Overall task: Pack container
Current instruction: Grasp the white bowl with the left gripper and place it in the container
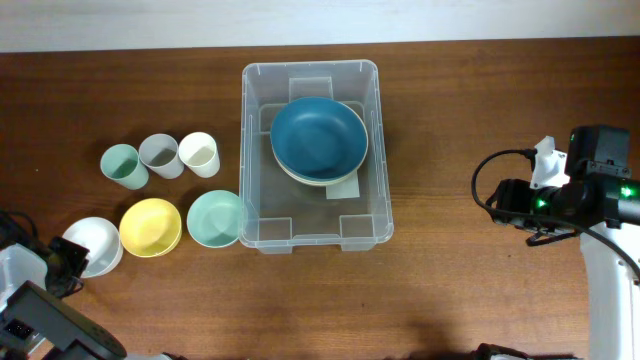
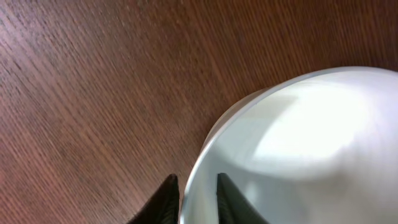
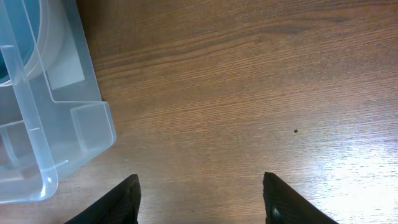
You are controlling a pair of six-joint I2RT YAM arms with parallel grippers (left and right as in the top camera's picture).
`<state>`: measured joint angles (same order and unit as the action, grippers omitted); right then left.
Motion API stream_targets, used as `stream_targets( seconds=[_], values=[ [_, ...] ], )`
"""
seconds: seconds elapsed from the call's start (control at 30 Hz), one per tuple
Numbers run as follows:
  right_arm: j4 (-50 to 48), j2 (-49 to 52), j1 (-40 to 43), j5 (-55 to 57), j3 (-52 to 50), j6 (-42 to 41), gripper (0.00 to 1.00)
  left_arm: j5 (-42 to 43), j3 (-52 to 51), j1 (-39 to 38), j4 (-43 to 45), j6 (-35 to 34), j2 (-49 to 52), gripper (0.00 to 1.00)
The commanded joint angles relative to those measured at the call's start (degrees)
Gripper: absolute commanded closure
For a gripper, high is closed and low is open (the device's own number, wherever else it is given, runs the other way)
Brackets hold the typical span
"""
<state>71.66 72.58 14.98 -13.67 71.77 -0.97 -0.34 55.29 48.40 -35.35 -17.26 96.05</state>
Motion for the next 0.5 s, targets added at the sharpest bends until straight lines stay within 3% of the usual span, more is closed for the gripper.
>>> stream_targets(
  seconds=[0.0, 0.17, 0.47],
  values=[
    [-0.15, -0.48, -0.46, -1.09, -0.44, 0.79, 0.41, 0.59, -1.01, -0.02, 0.33, 0.20, 0.39, 0.86],
    [-0.15, -0.48, -0.46, -1.09, -0.44, 0.79, 0.41, 0.59, -1.01, -0.02, 0.48, 0.20, 0.39, 0.99],
    [-0.17, -0.48, -0.46, -1.09, -0.44, 0.79, 0.41, 1.11, 2.21, -0.02, -2.86, 0.17, -2.32, 0.99]
  ],
)
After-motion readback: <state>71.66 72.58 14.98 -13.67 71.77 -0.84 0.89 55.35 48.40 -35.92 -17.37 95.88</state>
